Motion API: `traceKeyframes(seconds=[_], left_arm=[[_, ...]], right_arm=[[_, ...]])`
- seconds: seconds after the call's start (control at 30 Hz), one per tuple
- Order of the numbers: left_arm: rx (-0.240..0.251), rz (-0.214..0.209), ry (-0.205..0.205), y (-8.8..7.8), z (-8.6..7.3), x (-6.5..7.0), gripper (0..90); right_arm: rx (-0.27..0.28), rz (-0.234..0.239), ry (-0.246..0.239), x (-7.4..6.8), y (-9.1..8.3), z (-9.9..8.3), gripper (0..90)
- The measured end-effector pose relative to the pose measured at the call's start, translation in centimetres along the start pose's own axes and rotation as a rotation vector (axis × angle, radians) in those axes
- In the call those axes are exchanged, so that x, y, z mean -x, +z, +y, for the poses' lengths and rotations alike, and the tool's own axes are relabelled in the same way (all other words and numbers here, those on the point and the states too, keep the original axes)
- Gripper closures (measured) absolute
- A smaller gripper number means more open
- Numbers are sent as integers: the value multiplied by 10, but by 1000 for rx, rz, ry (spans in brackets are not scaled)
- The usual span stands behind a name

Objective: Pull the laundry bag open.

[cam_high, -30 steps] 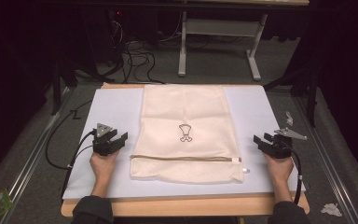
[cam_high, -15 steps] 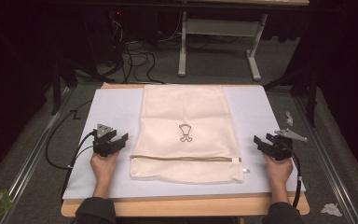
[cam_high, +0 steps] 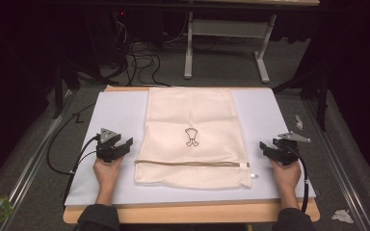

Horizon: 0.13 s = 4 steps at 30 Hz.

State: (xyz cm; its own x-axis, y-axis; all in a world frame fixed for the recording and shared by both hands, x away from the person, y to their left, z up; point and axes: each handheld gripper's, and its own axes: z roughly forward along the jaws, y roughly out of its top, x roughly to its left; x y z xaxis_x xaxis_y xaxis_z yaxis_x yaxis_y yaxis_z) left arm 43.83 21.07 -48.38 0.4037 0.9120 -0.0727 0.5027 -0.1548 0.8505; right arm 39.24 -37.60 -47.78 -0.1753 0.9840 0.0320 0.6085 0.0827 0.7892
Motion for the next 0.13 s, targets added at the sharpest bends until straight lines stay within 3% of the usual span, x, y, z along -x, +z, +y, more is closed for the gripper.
traceKeyframes(seconds=[0.13], left_arm=[[-5, -5, -3, 0, 0, -1, 440]], right_arm=[[12, 8, 21, 2, -1, 0, 388]])
